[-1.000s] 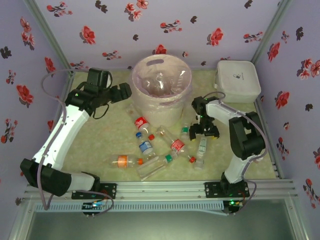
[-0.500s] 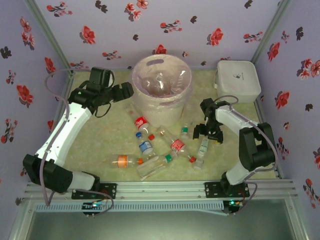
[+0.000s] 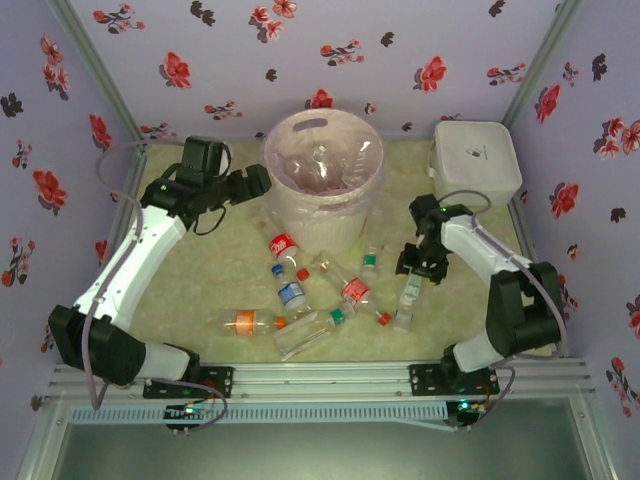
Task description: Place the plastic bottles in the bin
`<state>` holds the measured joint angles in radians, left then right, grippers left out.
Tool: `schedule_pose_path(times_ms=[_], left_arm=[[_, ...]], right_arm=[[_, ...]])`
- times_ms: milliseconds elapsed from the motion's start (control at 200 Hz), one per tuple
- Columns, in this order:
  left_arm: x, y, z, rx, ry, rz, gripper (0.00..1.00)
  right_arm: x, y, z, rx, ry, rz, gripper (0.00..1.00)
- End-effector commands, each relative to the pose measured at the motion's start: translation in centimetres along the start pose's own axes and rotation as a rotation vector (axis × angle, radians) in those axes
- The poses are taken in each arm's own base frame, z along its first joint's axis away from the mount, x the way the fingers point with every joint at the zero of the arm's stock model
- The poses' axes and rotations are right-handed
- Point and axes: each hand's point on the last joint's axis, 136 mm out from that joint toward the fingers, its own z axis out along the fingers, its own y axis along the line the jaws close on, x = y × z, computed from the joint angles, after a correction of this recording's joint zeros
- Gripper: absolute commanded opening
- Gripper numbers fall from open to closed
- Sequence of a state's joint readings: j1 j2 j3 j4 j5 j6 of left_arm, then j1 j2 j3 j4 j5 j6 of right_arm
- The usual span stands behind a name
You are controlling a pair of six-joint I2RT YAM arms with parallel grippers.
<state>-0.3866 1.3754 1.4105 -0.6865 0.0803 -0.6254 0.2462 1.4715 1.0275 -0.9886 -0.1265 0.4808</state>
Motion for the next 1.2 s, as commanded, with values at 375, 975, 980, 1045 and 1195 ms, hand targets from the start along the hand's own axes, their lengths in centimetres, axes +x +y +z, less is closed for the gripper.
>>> schedule_pose_path(times_ms=[375, 975, 980, 1045, 1195], left_arm=[[0.2, -0.6, 2.1, 0.042, 0.030, -0.028, 0.92], [-1.9, -1.2, -2.0, 0.015, -0.059, 0.051, 0.92], [-2.0, -1.2, -2.0, 0.016, -0.061, 0.051, 0.92], [-2.6, -1.8, -2.7, 0.041, -0.086, 0.037, 0.92], [-4.6, -4.1, -3.6, 0.133, -0.139, -0.002, 0.92]], right_arm=[[-10.1, 5.3, -29.7, -0.331, -0.819, -0.149, 0.22], [-14.9, 25.1, -41.5, -0.631, -1.199, -0.631, 0.10], [-15.0, 25.2, -41.3, -0.625, -1.198, -0.634, 0.10], [-16.3, 26.0, -39.4, -0.542, -1.193, -0.652, 0.10], [-17.7, 27.3, -35.4, -0.443, -1.145, -0.677, 0.09]])
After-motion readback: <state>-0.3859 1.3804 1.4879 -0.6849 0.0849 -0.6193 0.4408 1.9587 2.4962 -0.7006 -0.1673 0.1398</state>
